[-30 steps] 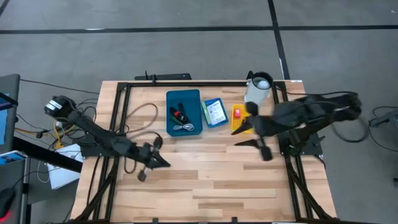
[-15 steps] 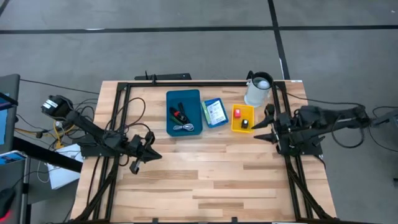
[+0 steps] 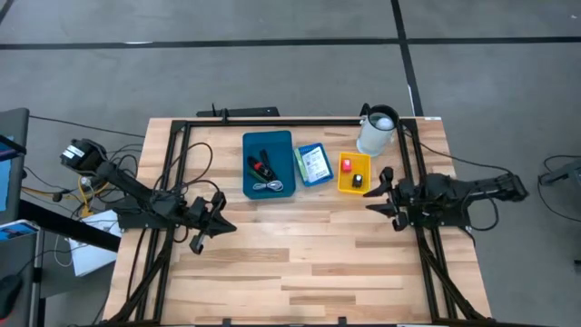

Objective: Pick and place items into bin
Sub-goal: Return to Home Position

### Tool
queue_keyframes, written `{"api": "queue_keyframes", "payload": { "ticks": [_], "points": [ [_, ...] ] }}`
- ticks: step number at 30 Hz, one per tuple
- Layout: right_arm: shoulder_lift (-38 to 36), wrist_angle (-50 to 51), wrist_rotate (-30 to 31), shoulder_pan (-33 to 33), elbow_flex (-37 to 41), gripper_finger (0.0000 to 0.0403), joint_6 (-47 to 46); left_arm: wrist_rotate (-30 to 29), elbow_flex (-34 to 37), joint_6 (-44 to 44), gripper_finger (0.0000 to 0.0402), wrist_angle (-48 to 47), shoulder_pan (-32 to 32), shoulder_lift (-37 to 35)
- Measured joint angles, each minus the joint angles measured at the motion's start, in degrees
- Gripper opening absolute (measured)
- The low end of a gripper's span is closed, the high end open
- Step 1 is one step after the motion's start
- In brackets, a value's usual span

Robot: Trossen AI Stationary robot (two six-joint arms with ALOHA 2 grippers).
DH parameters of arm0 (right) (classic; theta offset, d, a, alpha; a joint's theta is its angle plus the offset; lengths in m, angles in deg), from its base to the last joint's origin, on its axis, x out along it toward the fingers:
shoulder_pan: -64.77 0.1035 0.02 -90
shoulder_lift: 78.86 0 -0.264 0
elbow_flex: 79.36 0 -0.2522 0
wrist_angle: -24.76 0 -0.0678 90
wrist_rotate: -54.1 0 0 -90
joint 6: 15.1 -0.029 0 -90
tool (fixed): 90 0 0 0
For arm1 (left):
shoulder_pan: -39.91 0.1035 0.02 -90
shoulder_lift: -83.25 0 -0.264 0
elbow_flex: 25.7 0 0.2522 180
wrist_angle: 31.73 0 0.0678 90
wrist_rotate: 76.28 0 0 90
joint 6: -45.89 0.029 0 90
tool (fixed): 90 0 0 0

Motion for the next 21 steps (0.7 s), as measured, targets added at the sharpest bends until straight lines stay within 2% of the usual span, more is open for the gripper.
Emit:
{"api": "queue_keyframes", "payload": {
  "ticks": [4, 8, 10, 13, 17, 21],
  "points": [
    [0.19, 2.42, 0.95, -0.09, 0.0, 0.0158, -1.71, 1.83, 0.04, 0.98, 0.0, 3.14, 0.0, 0.01],
    [0.77, 3.2, 0.98, 0.5, 0.0, 0.016, -1.71, 13.41, 0.09, 5.64, 0.0, 11.09, 0.01, -0.47],
    [1.08, 3.15, 0.97, 1.1, 0.0, 0.0159, -1.71, 19.17, 0.09, 7.05, 0.0, 12.0, 0.15, -1.55],
    [1.44, 4.85, 0.81, 1.94, 0.0, 0.0158, -1.84, 22.59, 0.09, 7.21, 0.0, 6.99, 1.33, -3.85],
    [1.53, 7.24, 0.83, 3.18, -0.02, 0.0157, -4.41, 23.84, 0.09, 3.55, 0.0, -2.72, 4.55, -8.76],
    [1.49, 7.23, 0.81, 3.82, -0.02, 0.016, -6.67, 29.72, 0.09, -0.58, 0.0, -12.64, 9.11, -15.32]
  ]
}}
